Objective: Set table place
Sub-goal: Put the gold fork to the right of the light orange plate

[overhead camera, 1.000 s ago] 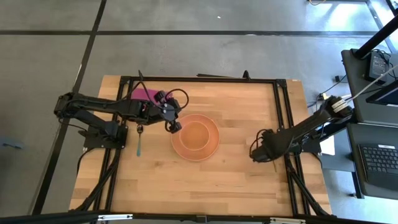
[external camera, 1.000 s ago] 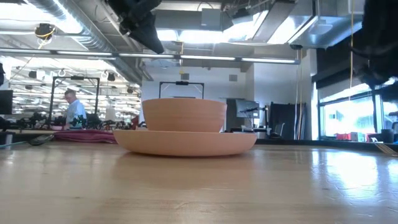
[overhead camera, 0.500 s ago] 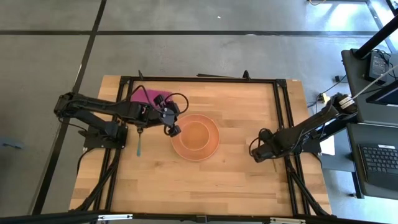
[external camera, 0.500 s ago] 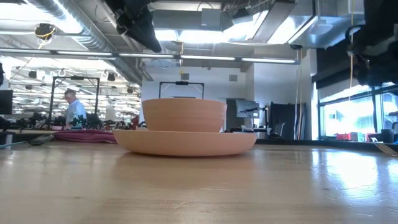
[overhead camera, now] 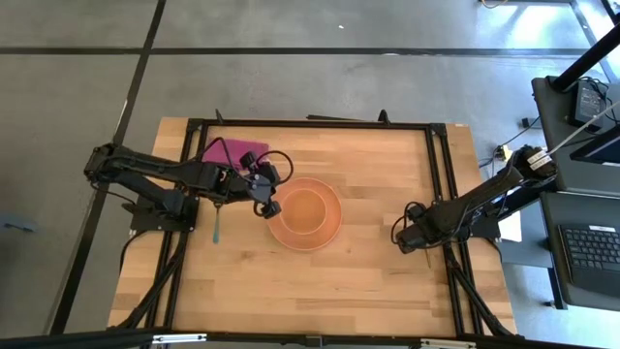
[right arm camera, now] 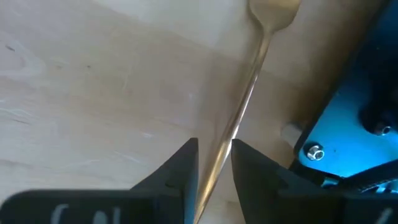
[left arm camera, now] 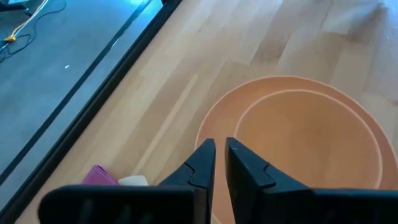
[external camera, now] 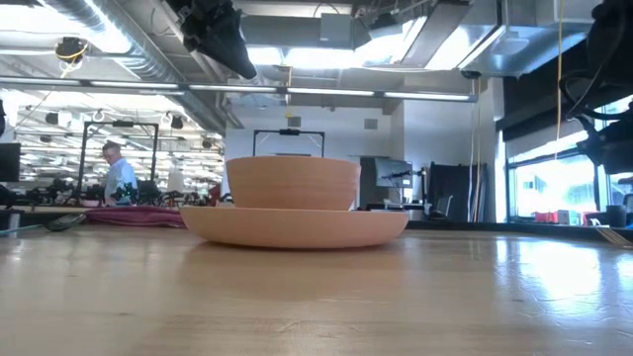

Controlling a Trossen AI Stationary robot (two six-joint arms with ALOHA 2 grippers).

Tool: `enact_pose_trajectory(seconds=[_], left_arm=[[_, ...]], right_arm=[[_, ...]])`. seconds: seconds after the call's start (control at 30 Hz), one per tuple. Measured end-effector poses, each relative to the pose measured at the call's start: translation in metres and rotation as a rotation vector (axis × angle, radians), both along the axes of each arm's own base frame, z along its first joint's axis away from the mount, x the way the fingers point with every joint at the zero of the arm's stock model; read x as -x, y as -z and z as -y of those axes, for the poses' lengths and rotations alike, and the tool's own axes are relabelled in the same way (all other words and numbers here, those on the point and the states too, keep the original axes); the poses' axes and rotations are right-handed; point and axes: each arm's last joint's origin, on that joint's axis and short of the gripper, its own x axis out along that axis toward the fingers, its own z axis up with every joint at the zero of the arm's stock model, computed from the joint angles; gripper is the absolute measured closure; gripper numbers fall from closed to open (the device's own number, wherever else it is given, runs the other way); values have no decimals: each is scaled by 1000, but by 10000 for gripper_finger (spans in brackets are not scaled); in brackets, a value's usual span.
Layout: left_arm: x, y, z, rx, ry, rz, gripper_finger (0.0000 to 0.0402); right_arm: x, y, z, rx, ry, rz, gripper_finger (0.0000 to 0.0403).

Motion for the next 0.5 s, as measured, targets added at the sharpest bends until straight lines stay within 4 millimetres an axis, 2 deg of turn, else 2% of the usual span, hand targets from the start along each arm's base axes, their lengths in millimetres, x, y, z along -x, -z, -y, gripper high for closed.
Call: enact_pose_trajectory(seconds=[0.23,0.5], left_arm=[[0,0,0,11,-10,8,355],[2,10,0,7,-10,-25,346]], right_arm=[[0,1,0,9,52,-2,306],[-1,2,0,26,75,-4,306]])
